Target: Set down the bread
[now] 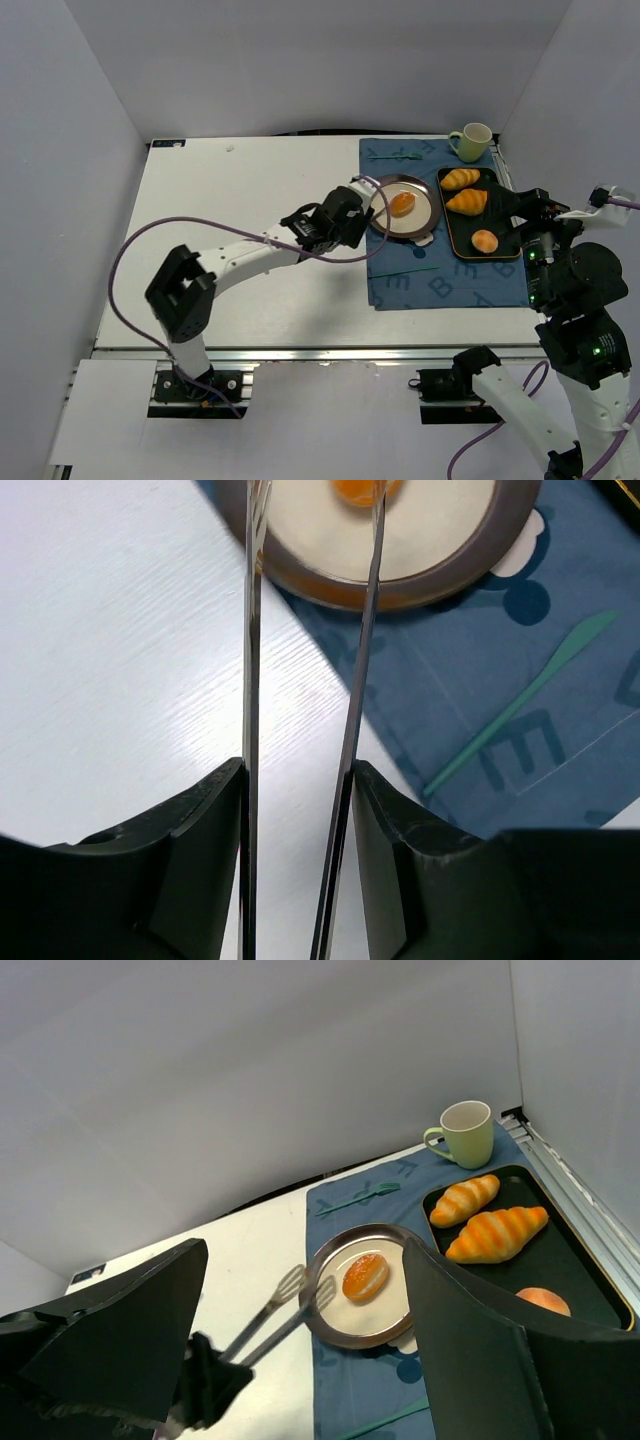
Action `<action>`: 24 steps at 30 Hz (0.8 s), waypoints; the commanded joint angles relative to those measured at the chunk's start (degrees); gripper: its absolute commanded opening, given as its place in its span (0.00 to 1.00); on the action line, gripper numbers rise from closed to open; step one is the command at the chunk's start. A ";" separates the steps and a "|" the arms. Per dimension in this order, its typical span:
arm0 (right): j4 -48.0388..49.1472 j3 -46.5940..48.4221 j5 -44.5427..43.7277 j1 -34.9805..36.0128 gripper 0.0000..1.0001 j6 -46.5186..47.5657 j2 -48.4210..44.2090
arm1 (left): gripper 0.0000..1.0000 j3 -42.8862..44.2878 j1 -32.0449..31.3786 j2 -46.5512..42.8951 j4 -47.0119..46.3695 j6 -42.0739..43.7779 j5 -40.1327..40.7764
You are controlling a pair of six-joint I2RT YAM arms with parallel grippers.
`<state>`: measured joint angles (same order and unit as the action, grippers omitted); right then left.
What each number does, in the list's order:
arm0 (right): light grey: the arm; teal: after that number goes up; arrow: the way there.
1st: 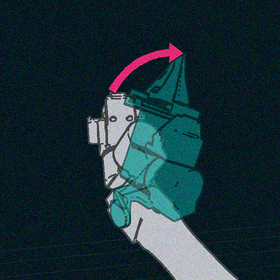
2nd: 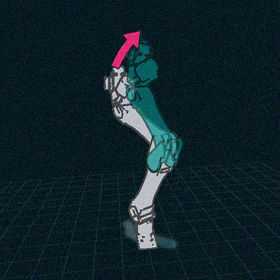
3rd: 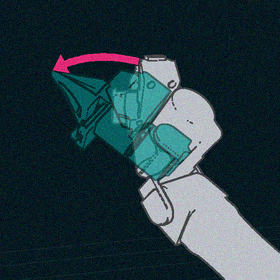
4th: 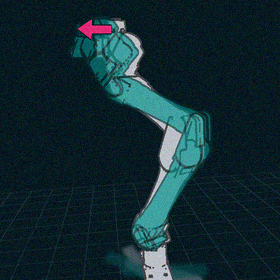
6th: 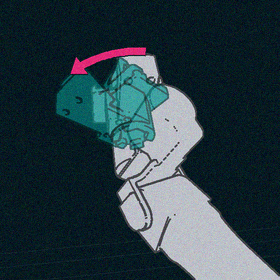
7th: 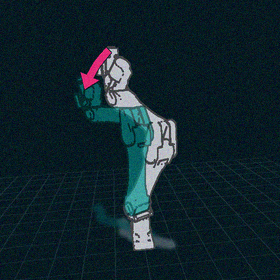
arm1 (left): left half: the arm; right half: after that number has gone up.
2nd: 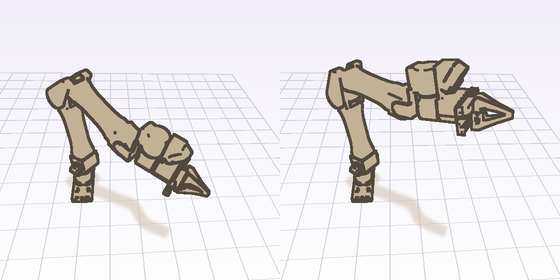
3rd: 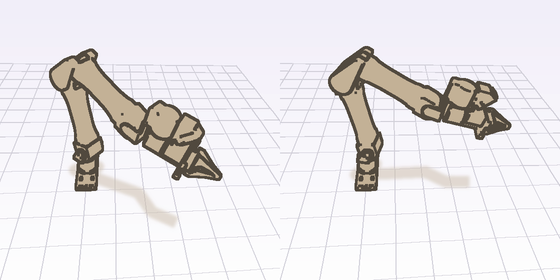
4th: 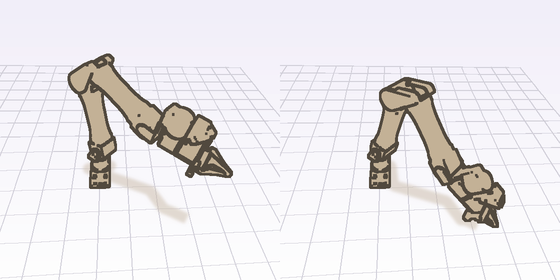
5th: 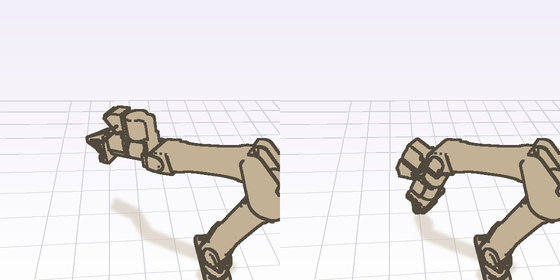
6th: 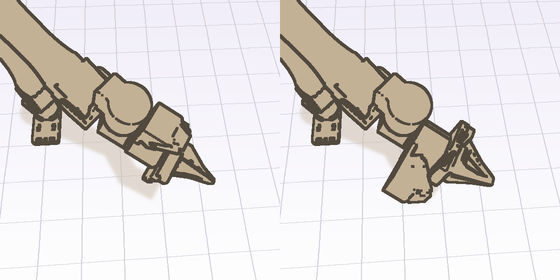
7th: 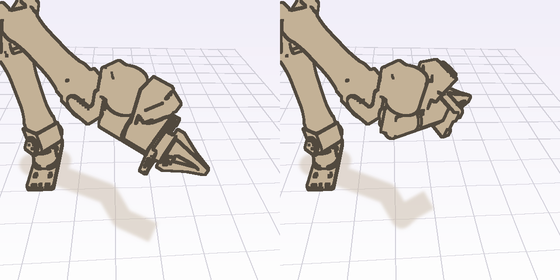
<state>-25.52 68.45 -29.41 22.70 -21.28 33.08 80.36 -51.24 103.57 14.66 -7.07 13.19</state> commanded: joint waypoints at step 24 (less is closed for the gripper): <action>5.92 -5.08 6.56 0.24 0.85 -4.91 4.62 | 0.55 -1.62 42.53 -9.91 -2.78 -12.00 13.28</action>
<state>-23.68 63.18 -23.38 22.70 -25.63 37.21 75.37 -12.29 89.56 15.03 -16.64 27.14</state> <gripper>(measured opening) 0.845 0.549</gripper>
